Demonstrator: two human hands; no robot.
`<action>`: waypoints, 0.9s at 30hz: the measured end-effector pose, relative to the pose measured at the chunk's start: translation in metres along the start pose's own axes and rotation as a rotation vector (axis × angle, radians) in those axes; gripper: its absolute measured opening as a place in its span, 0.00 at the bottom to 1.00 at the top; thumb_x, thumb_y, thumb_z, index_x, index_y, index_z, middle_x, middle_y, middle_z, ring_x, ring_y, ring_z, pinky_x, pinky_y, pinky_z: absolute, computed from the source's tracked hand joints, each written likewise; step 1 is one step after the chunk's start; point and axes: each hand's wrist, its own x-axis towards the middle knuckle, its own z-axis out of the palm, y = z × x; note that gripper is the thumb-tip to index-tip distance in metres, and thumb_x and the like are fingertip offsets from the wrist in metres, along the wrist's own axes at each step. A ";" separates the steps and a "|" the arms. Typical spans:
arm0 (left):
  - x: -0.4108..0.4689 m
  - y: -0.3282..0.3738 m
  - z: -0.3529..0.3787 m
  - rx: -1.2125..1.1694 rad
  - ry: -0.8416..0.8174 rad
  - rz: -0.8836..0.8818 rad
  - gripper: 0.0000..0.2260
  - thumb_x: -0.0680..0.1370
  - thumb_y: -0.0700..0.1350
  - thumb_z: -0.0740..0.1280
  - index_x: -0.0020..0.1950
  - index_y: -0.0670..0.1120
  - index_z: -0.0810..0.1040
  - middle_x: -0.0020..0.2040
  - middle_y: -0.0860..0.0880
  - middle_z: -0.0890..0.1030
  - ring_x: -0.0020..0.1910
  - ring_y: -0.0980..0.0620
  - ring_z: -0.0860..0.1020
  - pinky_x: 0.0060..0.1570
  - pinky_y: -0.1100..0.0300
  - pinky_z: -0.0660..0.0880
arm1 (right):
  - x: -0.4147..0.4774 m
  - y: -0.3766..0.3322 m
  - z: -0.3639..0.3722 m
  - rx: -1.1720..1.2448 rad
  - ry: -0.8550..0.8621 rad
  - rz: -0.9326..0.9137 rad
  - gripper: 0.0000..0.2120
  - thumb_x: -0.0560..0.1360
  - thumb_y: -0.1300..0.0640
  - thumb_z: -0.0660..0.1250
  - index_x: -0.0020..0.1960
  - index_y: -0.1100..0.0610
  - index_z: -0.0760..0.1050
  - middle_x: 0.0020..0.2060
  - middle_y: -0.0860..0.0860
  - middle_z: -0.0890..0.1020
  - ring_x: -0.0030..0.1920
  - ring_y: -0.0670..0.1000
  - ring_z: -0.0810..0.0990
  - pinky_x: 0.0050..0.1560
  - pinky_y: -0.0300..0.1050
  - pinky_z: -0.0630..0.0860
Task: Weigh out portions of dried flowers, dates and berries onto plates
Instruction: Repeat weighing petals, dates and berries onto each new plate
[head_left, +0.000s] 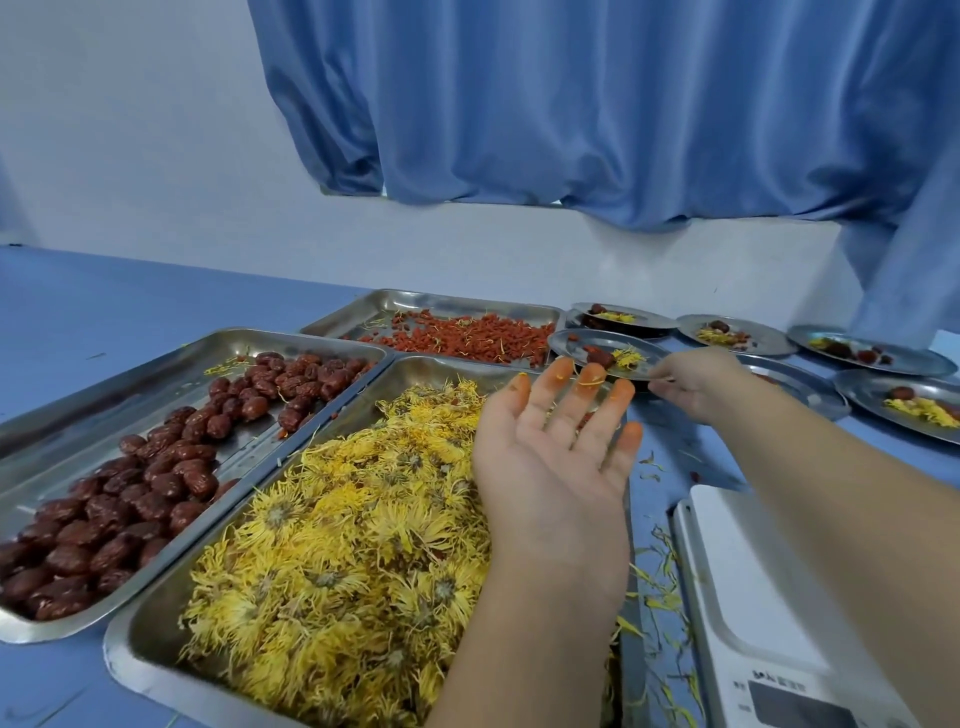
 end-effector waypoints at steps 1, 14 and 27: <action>0.000 0.000 0.000 0.022 0.001 -0.001 0.17 0.80 0.54 0.59 0.55 0.44 0.81 0.51 0.44 0.85 0.51 0.43 0.84 0.58 0.47 0.75 | -0.005 -0.001 -0.003 -0.011 -0.010 -0.013 0.04 0.71 0.71 0.69 0.42 0.64 0.76 0.47 0.59 0.77 0.43 0.52 0.79 0.35 0.40 0.79; 0.001 -0.010 0.002 0.656 -0.150 -0.225 0.12 0.80 0.50 0.58 0.52 0.49 0.80 0.50 0.48 0.86 0.54 0.45 0.83 0.46 0.52 0.75 | -0.156 0.004 -0.125 -0.471 -0.065 -0.530 0.07 0.74 0.60 0.68 0.52 0.55 0.75 0.45 0.47 0.80 0.42 0.47 0.81 0.41 0.41 0.76; -0.009 -0.023 0.007 0.921 -0.170 -0.173 0.11 0.80 0.48 0.60 0.53 0.48 0.81 0.47 0.48 0.85 0.49 0.46 0.84 0.48 0.52 0.74 | -0.199 0.077 -0.267 -1.117 0.159 -0.621 0.23 0.74 0.48 0.68 0.67 0.53 0.70 0.65 0.48 0.74 0.64 0.51 0.72 0.59 0.44 0.69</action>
